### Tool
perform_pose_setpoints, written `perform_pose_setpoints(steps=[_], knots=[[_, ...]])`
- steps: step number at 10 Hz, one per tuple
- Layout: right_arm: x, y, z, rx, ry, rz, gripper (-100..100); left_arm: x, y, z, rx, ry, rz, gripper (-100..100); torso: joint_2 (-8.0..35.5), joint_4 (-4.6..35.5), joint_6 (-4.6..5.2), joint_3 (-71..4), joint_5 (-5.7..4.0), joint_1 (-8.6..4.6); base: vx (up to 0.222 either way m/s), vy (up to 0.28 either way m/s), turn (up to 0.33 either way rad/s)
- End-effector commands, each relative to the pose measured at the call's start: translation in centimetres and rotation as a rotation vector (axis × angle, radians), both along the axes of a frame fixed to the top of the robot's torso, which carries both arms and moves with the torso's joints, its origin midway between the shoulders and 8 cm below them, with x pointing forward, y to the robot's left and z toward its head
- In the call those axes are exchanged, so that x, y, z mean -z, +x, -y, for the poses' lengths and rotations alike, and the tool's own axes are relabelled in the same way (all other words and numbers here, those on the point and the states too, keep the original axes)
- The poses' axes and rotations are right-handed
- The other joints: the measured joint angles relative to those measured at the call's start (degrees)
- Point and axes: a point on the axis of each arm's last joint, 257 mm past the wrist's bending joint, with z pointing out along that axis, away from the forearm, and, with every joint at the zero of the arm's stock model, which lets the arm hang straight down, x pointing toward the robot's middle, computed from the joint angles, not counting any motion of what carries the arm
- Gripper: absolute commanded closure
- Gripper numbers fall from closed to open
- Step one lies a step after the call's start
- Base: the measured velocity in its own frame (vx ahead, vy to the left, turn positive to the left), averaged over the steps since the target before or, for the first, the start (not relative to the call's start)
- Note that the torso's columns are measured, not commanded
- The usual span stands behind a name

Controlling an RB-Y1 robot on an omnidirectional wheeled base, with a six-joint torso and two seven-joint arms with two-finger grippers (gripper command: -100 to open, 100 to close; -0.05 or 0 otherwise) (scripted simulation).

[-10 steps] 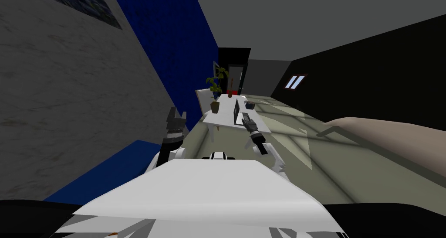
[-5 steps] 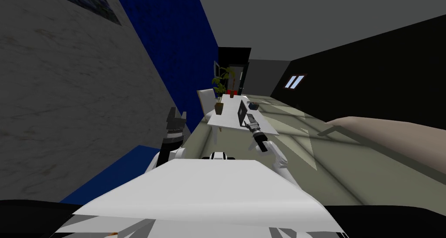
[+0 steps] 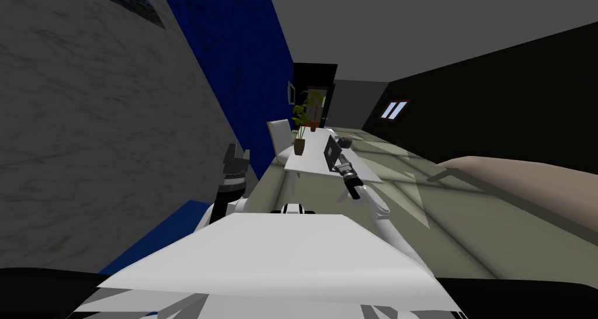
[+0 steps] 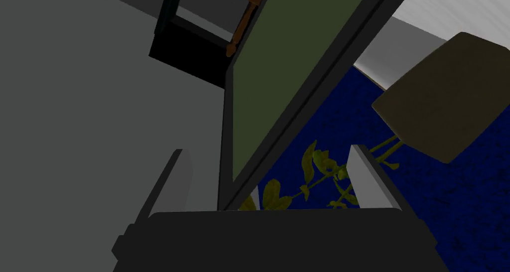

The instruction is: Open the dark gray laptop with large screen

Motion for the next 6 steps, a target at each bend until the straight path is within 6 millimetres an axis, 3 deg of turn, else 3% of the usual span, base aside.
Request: perform_pose_setpoints(steps=[1,3,6], knots=[[-0.2,0.6,2.9,0.052,-0.159,-0.021,-100,0.0,0.0,0.0,0.000,0.000,0.000,0,0.00,0.00,0.00,0.01,-0.01,-0.03,0.054,0.148,-0.030],[-0.5,0.9,4.2,0.076,-0.233,-0.028,-100,0.0,0.0,0.0,0.000,0.000,0.000,0,0.04,0.01,-0.01,0.03,0.05,0.16,0.040,0.136,-0.022],[-0.7,0.9,4.2,0.073,-0.213,-0.026,-100,0.0,0.0,0.0,0.000,0.000,0.000,0,-0.09,-0.01,-0.02,-0.04,-0.04,-0.11,0.041,0.036,0.024]])
